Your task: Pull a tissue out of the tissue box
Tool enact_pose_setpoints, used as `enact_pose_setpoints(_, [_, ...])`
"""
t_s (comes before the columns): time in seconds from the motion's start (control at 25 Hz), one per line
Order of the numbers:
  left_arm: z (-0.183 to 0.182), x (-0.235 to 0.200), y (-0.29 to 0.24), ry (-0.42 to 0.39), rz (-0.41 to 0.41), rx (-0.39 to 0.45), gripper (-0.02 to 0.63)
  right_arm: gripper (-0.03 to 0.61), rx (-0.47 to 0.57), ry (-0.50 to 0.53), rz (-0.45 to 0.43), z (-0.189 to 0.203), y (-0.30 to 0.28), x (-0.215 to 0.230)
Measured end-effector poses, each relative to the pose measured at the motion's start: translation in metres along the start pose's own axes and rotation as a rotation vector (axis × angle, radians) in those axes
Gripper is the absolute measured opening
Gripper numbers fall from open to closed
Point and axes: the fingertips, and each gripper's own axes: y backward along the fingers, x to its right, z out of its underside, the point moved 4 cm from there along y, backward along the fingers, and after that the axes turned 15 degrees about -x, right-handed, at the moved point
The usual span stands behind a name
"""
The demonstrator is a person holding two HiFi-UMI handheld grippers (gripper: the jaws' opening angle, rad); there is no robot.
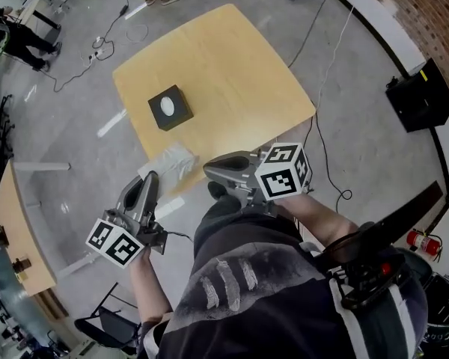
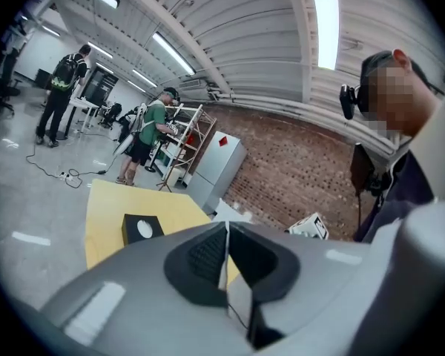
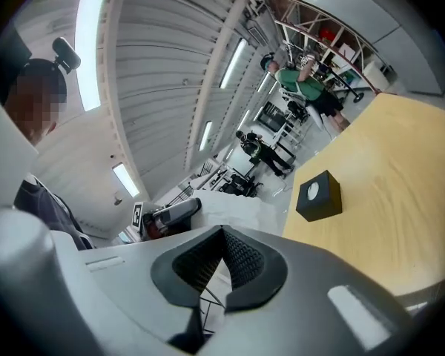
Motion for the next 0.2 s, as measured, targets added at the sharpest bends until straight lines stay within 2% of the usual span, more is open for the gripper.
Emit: enact_pose_setpoints(0.2, [0.020,0.010,0.001,0.023,0.016,-0.039,0.002,-0.002,0.017,-0.028,-0.003,0.019,0.009,-0.002])
